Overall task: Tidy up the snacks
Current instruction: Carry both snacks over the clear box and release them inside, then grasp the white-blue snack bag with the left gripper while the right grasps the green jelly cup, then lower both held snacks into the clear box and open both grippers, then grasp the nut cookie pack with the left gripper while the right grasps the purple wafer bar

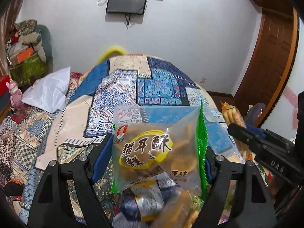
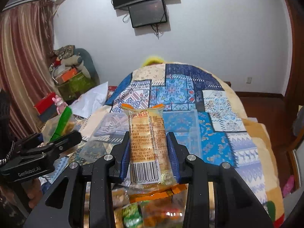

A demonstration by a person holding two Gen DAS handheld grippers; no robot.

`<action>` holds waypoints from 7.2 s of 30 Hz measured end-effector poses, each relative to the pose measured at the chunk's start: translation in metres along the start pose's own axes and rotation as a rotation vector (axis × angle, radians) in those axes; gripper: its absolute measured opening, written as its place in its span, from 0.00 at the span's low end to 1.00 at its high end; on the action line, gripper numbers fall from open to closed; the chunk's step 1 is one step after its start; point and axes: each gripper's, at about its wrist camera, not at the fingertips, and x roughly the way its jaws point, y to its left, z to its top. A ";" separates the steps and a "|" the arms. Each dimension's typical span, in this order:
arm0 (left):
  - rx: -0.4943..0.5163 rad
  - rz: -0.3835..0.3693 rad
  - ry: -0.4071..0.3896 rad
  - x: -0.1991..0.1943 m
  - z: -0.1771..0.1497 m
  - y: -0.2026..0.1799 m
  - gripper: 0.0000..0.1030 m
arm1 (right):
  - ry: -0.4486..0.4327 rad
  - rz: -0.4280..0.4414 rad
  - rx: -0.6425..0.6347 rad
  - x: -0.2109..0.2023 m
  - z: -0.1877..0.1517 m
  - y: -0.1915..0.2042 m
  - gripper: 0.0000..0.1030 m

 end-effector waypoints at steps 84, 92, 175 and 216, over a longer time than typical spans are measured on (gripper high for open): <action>-0.075 -0.044 0.253 -0.010 -0.147 0.036 0.92 | 0.264 -0.032 0.053 -0.024 -0.132 -0.043 0.45; -0.009 0.024 0.213 -0.032 -0.145 0.029 0.75 | 0.256 -0.051 0.047 -0.035 -0.135 -0.045 0.45; 0.132 0.006 0.030 -0.028 -0.018 -0.048 0.86 | 0.061 -0.037 -0.079 -0.025 -0.022 -0.023 0.51; 0.148 -0.102 0.242 -0.036 -0.137 -0.054 0.76 | 0.332 0.012 0.031 -0.035 -0.157 -0.019 0.78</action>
